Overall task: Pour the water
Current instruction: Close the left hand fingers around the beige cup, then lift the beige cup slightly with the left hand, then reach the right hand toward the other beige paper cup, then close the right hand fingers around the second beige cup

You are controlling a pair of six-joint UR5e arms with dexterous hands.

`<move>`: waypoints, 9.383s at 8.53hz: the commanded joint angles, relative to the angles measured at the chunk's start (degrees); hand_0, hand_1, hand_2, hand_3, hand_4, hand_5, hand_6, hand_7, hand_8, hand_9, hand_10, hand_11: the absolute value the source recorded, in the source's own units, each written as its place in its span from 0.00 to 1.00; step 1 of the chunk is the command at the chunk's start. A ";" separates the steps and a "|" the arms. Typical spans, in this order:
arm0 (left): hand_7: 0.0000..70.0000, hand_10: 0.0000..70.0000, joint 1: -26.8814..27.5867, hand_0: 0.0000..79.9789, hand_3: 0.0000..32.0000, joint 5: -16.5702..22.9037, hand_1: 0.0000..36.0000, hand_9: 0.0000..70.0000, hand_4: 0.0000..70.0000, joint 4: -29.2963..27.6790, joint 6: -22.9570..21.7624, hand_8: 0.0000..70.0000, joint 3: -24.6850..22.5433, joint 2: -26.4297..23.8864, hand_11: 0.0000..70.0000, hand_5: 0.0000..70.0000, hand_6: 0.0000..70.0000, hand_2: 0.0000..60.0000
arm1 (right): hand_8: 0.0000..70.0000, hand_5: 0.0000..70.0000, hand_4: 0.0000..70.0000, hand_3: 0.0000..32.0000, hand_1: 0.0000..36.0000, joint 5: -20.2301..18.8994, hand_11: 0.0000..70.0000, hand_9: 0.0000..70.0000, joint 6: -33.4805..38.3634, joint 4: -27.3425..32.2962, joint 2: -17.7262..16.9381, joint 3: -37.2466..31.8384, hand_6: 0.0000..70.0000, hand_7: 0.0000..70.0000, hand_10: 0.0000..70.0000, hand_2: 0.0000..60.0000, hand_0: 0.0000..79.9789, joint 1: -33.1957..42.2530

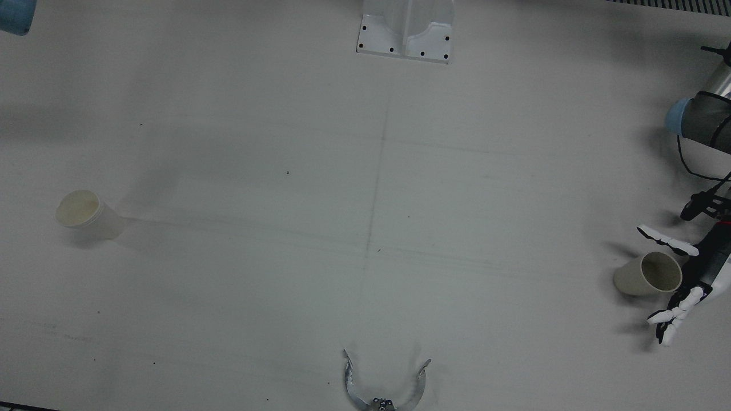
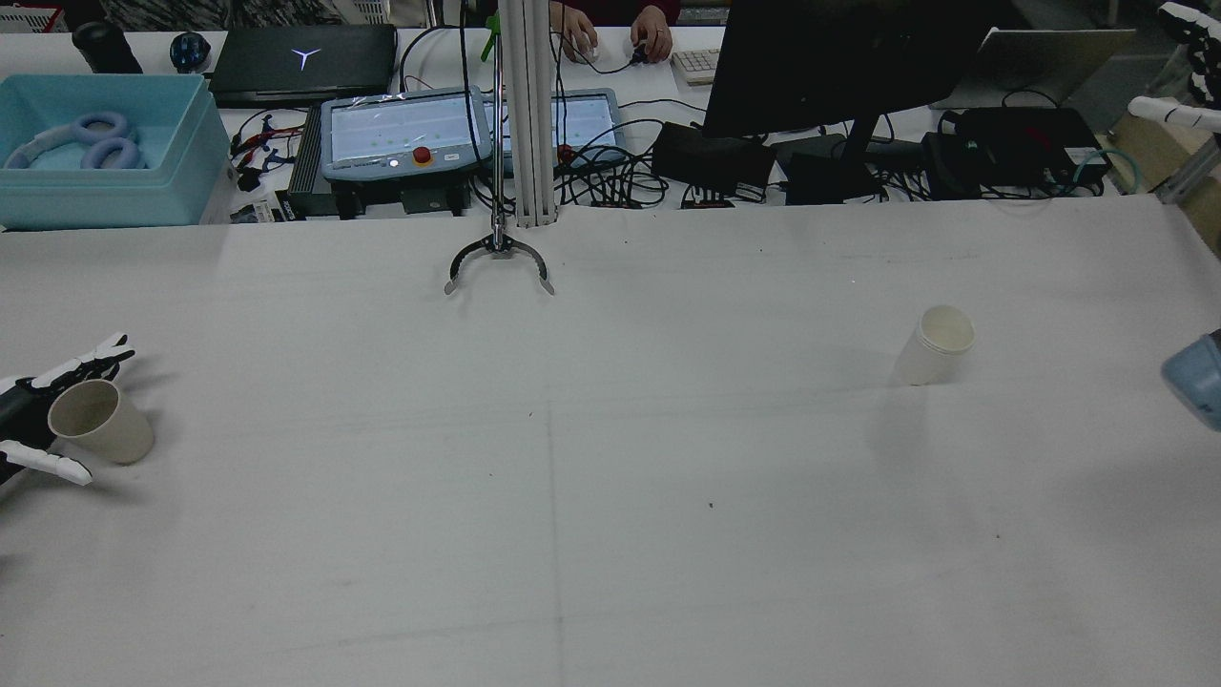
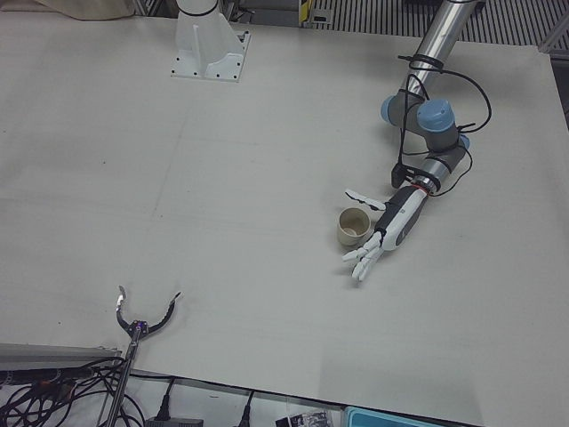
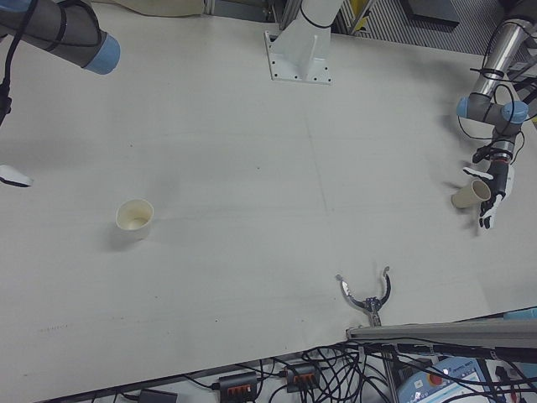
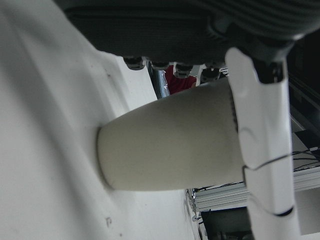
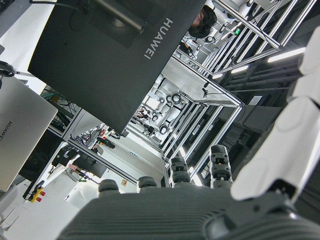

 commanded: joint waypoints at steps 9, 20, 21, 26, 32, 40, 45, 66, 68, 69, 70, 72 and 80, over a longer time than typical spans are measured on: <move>0.11 0.01 3.98 0.73 0.02 -5.06 0.65 0.00 0.07 -0.76 -0.45 0.00 0.24 -0.97 0.05 0.35 0.00 0.01 | 0.00 0.20 0.16 0.49 0.25 0.01 0.02 0.02 0.00 0.09 -0.09 -0.17 0.06 0.19 0.00 0.20 0.53 -0.02; 0.70 0.15 3.71 0.63 0.00 -8.05 1.00 0.25 0.42 4.59 -2.73 0.14 -1.34 -0.35 0.25 1.00 0.20 1.00 | 0.00 0.20 0.15 0.49 0.25 0.01 0.01 0.02 0.09 0.00 -0.18 -0.18 0.06 0.18 0.00 0.20 0.53 0.07; 0.65 0.14 3.71 0.63 0.00 -8.05 1.00 0.22 0.37 5.82 -3.26 0.13 -1.34 -0.35 0.24 1.00 0.19 1.00 | 0.00 0.20 0.15 0.49 0.25 0.01 0.01 0.02 0.09 0.00 -0.18 -0.18 0.06 0.19 0.00 0.20 0.53 0.07; 0.57 0.19 3.63 0.63 0.00 -8.14 0.60 0.13 0.20 5.83 -5.28 0.06 -1.61 -0.17 0.30 1.00 0.19 0.62 | 0.00 0.20 0.15 0.50 0.25 0.01 0.01 0.02 0.09 0.09 -0.09 -0.18 0.06 0.19 0.00 0.20 0.53 0.07; 0.58 0.16 3.54 0.65 0.00 -10.69 0.60 0.17 0.24 10.75 -9.50 0.07 -7.58 0.00 0.26 1.00 0.19 0.53 | 0.00 0.20 0.16 0.50 0.25 0.01 0.02 0.02 0.00 0.09 0.00 -0.18 0.06 0.19 0.00 0.20 0.53 -0.02; 0.59 0.17 3.10 0.66 0.00 -10.51 0.64 0.19 0.25 24.28 -13.46 0.08 -20.50 0.18 0.28 1.00 0.21 0.60 | 0.00 0.19 0.16 0.33 0.35 -4.55 0.03 0.02 10.72 15.72 -5.61 -8.70 0.06 0.18 0.01 0.19 0.59 -9.85; 0.58 0.18 3.19 0.66 0.00 -10.69 0.66 0.19 0.24 26.92 -15.74 0.08 -20.59 0.09 0.29 1.00 0.20 0.61 | 0.00 0.16 0.16 0.11 0.50 -4.12 0.05 0.01 3.73 21.35 -8.35 -9.40 0.05 0.13 0.02 0.23 0.63 -15.23; 0.59 0.20 3.19 0.65 0.00 -10.69 0.62 0.23 0.26 27.71 -16.01 0.11 -20.24 0.18 0.32 1.00 0.23 0.61 | 0.01 0.17 0.10 0.17 0.26 8.71 0.03 0.01 8.00 30.50 -5.63 -19.86 0.07 0.16 0.02 0.21 0.53 -31.22; 0.59 0.21 3.19 0.65 0.00 -10.69 0.63 0.23 0.26 27.71 -16.01 0.11 -20.15 0.18 0.33 1.00 0.23 0.61 | 0.01 0.20 0.12 0.21 0.28 8.71 0.03 0.02 8.00 30.41 -4.93 -19.86 0.09 0.19 0.01 0.22 0.55 -31.14; 0.59 0.21 3.19 0.65 0.00 -10.69 0.62 0.23 0.26 27.71 -16.01 0.11 -20.07 0.18 0.33 1.00 0.23 0.61 | 0.01 0.20 0.13 0.21 0.29 8.71 0.03 0.02 8.08 30.41 -4.84 -19.69 0.09 0.19 0.01 0.22 0.55 -31.22; 0.59 0.21 3.19 0.65 0.00 -10.69 0.62 0.23 0.26 27.63 -16.01 0.11 -19.98 0.18 0.33 1.00 0.23 0.61 | 0.01 0.20 0.13 0.22 0.28 8.71 0.02 0.02 8.00 30.15 -4.83 -18.90 0.09 0.20 0.01 0.22 0.55 -31.31; 0.59 0.21 3.27 0.65 0.00 -10.69 0.62 0.24 0.26 27.63 -16.01 0.12 -19.63 0.18 0.33 1.00 0.23 0.61 | 0.01 0.21 0.13 0.26 0.29 8.53 0.02 0.02 7.73 29.88 -4.22 -18.90 0.10 0.22 0.01 0.23 0.56 -31.31; 0.58 0.23 3.10 0.64 0.00 -10.69 0.61 0.24 0.26 27.54 -16.10 0.12 -19.89 0.26 0.36 1.00 0.23 0.61 | 0.22 0.58 0.35 0.00 0.43 8.44 0.23 0.33 7.64 29.27 -3.60 -18.99 0.43 0.66 0.15 0.33 0.62 -32.28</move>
